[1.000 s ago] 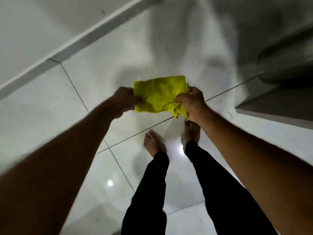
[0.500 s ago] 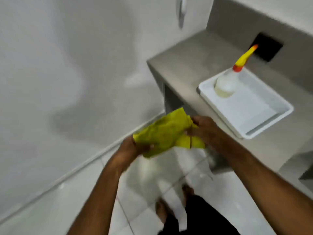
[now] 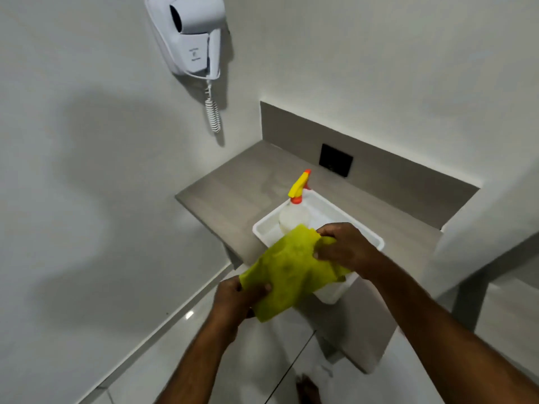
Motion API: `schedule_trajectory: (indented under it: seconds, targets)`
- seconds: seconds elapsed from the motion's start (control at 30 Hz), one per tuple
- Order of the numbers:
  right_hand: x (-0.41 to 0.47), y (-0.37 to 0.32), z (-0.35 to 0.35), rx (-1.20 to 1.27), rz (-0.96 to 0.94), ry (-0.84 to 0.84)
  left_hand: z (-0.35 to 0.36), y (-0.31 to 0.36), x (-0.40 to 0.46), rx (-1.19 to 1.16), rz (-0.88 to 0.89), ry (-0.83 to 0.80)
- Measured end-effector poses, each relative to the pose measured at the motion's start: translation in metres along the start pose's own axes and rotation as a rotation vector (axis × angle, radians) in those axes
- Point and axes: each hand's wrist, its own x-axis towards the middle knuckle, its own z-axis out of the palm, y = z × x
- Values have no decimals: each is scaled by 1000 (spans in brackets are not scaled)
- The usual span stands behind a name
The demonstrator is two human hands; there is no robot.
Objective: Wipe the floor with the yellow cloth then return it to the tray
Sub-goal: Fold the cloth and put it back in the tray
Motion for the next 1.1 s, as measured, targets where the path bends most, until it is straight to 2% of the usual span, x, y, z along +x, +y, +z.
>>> schedule_trajectory:
  seconds: [0.23,0.3,0.43,0.77,0.9,0.97,1.1]
  targets:
    - [68,63,-55,-368,105,-59,107,11,73,150,-95,-6]
    - [80,73,-55,-421,121,-104,123,11,87,342,-93,26]
    - [101,95,-43,-462,145,-160,146,13,101,916,-78,50]
    - [119,128,-10,-597,178,-182,172,14,124,1507,-45,60]
    - [108,139,3,-769,23,35,175,11,128,1759,-5,86]
    - [102,138,9,-864,65,4,175,8,129,1831,30,113]
    - [87,120,9,-1060,48,105,167,4,124,1735,79,255]
